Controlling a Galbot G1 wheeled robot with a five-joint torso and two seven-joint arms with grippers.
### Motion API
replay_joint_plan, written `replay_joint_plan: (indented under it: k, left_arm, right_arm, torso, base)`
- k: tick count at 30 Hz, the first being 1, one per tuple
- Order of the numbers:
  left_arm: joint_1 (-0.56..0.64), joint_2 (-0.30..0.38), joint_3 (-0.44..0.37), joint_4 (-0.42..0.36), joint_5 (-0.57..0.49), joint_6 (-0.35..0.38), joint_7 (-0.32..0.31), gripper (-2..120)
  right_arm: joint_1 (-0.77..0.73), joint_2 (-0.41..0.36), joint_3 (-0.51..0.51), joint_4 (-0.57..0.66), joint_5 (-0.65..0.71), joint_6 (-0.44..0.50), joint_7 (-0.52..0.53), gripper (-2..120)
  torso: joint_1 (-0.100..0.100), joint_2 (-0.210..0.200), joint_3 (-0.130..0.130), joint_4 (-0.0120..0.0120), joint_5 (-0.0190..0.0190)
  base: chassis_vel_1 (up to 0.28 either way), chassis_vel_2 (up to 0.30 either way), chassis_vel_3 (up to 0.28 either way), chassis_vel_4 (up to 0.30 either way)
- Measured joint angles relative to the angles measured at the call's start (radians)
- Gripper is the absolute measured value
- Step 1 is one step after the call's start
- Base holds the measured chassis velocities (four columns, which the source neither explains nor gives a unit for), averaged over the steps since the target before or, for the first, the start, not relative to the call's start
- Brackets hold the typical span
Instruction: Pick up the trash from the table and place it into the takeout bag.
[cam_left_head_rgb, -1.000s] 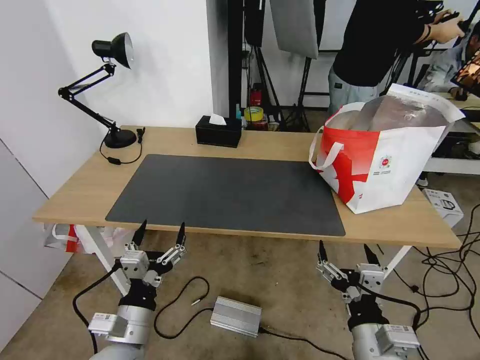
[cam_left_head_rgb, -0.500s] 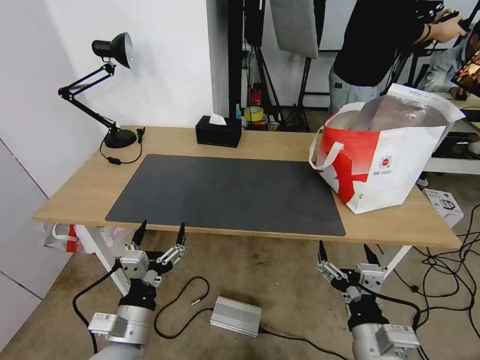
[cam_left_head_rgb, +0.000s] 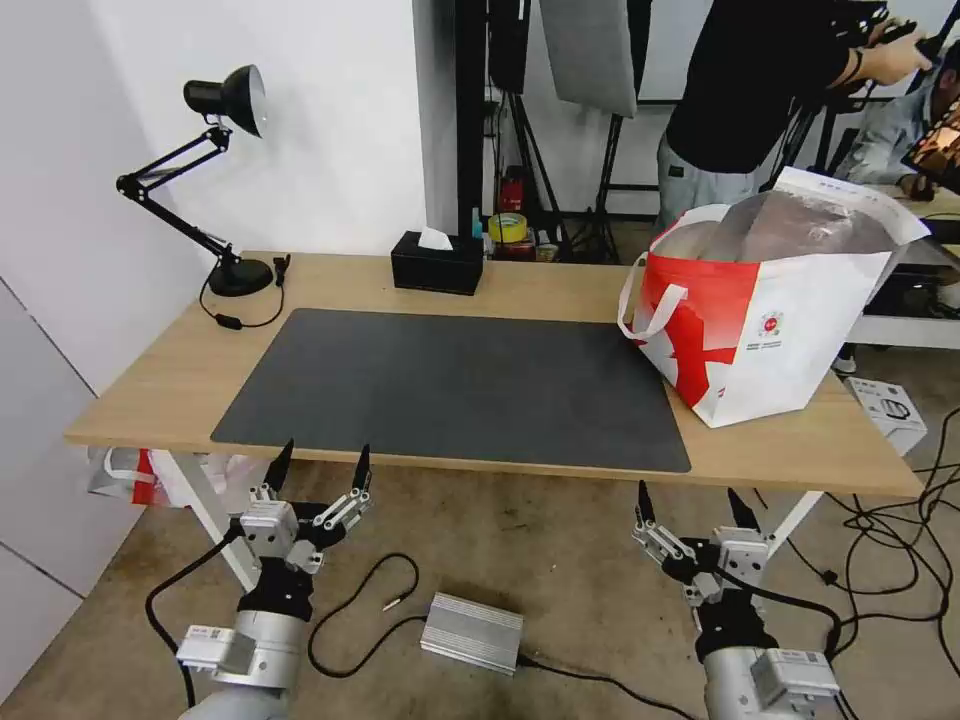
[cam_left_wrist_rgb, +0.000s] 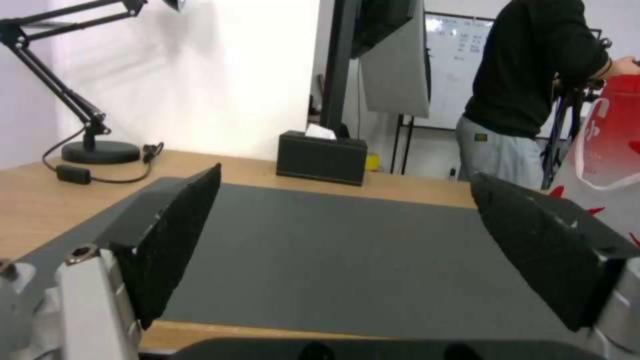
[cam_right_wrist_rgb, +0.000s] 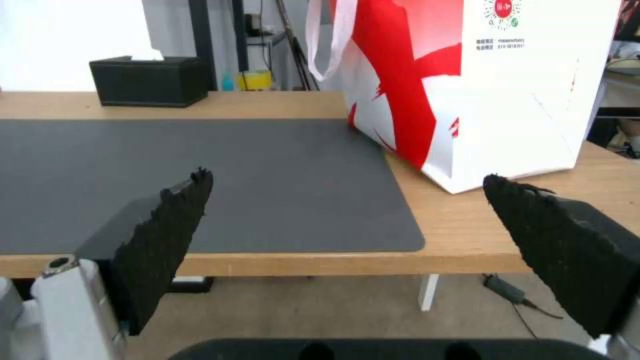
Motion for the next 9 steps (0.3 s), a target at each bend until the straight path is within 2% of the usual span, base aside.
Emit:
replay_joint_plan:
  k: [9]
  left_arm:
    - [0.0,0.0,0.0,0.0,0.0,0.0,0.0,100]
  right_arm:
    - [0.0,0.0,0.0,0.0,0.0,0.0,0.0,100]
  torso:
    - [0.0,0.0,0.0,0.0,0.0]
  base:
    - [0.0,0.0,0.0,0.0]
